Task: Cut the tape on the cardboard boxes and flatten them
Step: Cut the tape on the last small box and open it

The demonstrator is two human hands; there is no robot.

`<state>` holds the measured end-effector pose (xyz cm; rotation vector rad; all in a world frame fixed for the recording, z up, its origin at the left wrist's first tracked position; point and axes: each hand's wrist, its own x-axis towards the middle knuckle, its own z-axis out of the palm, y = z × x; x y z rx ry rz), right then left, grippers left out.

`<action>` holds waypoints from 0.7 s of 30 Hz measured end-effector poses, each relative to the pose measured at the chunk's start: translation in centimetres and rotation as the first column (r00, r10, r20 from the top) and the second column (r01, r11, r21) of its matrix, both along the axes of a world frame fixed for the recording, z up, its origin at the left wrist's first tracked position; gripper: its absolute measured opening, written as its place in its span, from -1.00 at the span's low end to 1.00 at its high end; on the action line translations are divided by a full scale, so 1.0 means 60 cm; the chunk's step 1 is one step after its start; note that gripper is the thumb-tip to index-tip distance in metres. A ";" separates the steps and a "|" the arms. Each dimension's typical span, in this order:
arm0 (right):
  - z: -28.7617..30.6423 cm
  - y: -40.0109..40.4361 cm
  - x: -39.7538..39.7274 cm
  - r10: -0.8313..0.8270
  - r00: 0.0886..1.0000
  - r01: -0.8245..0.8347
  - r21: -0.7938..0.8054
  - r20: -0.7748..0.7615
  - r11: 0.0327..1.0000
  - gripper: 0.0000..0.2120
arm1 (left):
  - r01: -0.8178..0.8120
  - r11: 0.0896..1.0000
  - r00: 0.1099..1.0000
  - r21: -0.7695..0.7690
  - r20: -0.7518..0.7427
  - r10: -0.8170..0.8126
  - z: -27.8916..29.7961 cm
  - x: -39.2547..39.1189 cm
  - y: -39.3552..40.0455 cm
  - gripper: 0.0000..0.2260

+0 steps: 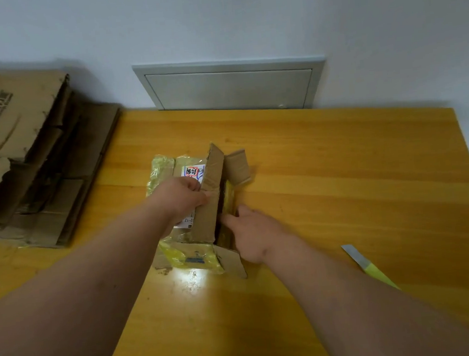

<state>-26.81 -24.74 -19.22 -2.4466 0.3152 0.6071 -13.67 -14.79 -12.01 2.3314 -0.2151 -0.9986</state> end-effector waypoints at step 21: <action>-0.018 0.005 -0.015 -0.735 0.641 0.694 0.576 -0.222 0.432 -0.33 | 0.656 0.680 0.673 0.328 0.152 -0.723 -0.069 -0.033 0.038 -0.38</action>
